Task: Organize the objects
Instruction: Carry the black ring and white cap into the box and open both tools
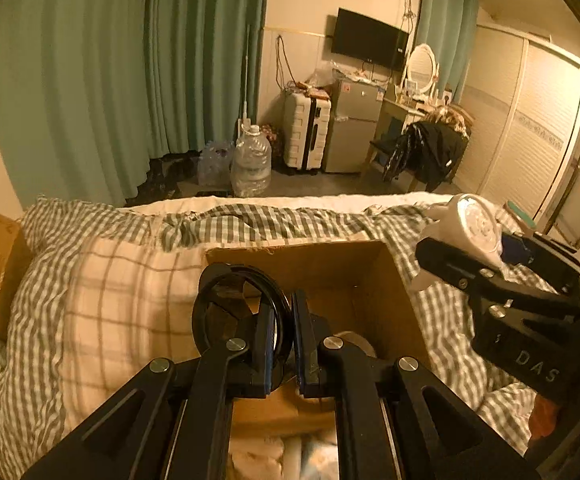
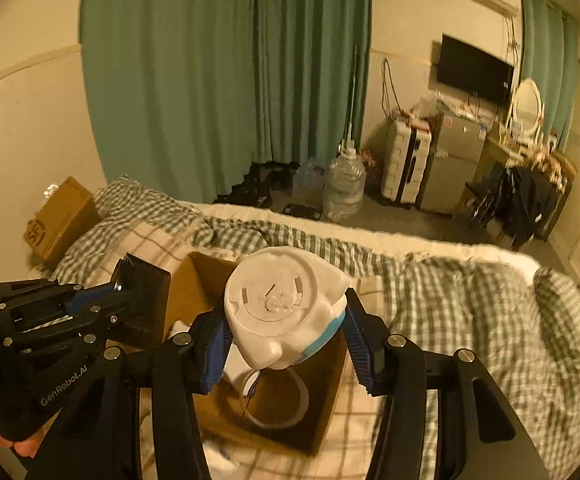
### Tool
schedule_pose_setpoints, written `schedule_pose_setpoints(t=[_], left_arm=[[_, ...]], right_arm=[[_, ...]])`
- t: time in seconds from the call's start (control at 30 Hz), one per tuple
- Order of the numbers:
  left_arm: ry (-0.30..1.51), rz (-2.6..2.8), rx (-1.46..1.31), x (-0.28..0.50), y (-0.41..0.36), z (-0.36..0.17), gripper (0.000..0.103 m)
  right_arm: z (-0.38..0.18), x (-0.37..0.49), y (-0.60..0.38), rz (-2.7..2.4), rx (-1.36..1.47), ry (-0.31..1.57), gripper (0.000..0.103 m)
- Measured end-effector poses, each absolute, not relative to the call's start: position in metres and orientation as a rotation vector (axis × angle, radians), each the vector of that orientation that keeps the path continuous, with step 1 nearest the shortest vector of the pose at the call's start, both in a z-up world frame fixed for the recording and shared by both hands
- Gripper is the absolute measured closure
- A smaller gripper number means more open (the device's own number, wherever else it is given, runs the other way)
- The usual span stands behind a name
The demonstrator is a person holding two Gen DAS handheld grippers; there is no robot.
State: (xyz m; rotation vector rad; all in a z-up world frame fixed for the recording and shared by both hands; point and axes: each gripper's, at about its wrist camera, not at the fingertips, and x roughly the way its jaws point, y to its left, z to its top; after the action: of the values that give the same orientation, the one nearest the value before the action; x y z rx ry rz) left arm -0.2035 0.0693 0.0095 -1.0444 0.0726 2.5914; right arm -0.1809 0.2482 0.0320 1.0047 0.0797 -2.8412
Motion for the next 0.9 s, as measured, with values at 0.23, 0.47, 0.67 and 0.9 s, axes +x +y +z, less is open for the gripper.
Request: schedule_pose_setpoints(t=[0.23,0.47,0.67,0.9], left_arm=[[0.157,2.573,-1.108,-0.233,0.087,-0.037,0.095],[0.142,2.547,-1.165,-0.243,0.093,-0.054,0.089],[0.15,2.604,-1.116,-0.22,0.09,-0.033,0.021],[0.171,2.687,-1.006,-0.17,0.072,0.021,0.007]], right_arm=[[-0.021,-0.215,0.261,-2.814,1.104,0.007,0.053],[-0.033,-0.22,0.281,-2.819,1.085,-0.094,0.044],[-0.002,-0.196,0.285,-2.908,1.027,-0.068,0.02],[0.053,-0.134,0.281,-2.99,0.915,-0.028,0.008]])
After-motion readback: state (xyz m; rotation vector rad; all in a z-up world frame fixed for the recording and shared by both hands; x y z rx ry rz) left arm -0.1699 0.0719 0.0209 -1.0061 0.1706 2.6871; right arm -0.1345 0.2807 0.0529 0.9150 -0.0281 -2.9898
